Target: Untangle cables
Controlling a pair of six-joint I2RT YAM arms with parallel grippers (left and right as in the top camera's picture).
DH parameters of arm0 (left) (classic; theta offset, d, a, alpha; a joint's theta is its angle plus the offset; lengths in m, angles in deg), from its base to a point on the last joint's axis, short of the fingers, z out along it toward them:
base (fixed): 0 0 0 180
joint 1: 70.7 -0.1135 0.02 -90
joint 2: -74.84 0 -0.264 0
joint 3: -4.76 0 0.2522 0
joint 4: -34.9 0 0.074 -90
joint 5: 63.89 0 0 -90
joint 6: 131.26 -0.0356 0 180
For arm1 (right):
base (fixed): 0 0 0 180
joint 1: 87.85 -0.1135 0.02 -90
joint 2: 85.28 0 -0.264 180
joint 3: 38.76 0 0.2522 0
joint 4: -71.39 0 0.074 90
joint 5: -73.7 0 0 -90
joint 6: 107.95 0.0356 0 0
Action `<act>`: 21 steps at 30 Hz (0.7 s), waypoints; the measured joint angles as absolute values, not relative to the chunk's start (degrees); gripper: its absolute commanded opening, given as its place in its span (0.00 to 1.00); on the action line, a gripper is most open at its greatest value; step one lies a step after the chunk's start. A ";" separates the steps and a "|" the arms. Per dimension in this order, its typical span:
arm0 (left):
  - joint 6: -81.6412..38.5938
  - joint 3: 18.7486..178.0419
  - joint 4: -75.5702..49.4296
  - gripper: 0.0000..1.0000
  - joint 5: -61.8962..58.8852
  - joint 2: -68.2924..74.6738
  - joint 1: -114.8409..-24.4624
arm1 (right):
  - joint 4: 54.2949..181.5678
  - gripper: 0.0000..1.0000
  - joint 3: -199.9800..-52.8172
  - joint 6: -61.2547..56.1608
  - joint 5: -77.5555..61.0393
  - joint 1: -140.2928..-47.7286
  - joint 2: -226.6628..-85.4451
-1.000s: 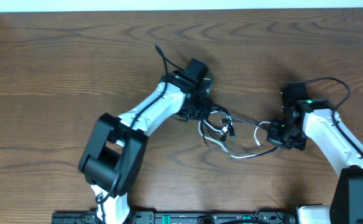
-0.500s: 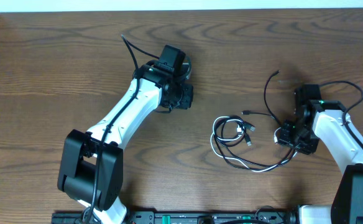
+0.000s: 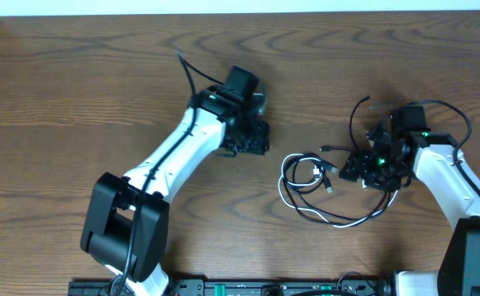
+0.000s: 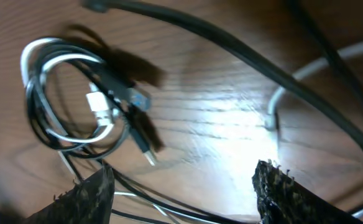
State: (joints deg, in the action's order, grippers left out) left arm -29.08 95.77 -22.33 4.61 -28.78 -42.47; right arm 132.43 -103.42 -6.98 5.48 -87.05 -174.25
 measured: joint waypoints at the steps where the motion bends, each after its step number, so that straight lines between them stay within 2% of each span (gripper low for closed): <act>1: -29.08 95.66 -22.28 0.49 4.48 -28.78 -41.62 | 132.46 0.67 -103.77 -7.40 5.76 -87.14 -174.25; 8: -29.08 94.68 -20.53 0.49 3.89 -32.32 -37.53 | 132.89 0.66 -109.14 -9.50 3.84 -91.09 -174.25; 20: -29.03 94.00 -12.69 0.48 3.89 -39.83 -32.40 | 134.84 0.64 -111.02 -7.42 -7.94 -97.19 -174.25; 21: -29.03 94.00 -12.14 0.40 3.89 -40.21 -32.27 | 134.95 0.64 -111.02 -7.27 -8.44 -97.19 -174.25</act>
State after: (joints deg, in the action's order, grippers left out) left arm -29.03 94.00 -12.14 3.89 -40.21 -32.27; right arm 134.95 -111.02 -7.27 -8.44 -97.19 -174.25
